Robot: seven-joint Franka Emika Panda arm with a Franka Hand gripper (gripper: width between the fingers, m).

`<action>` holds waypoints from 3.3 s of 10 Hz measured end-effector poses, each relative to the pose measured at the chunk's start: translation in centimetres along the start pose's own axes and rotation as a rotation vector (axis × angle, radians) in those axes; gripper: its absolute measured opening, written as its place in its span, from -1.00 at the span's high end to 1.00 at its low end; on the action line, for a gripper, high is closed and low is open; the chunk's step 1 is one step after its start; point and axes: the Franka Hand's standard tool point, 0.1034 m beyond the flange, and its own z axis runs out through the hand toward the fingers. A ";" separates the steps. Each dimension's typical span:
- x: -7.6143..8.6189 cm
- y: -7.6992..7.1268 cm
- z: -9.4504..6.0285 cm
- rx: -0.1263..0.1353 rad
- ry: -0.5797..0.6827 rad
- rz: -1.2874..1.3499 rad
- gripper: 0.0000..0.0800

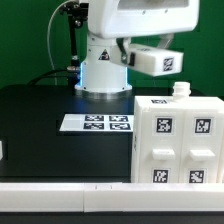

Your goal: Assemble cabinet

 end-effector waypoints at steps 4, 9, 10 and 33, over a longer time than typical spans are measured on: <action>3.6 2.0 -2.8 -0.005 -0.014 -0.007 -0.36; 8.1 4.4 -1.8 -0.033 0.000 0.024 -0.36; 8.8 4.2 -1.9 -0.038 0.005 0.033 -0.36; 9.1 2.4 1.8 -0.062 0.076 0.080 -0.36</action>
Offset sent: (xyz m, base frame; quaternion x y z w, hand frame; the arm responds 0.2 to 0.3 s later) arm 0.0000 0.0000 0.0000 0.0000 0.0000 0.0000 1.0000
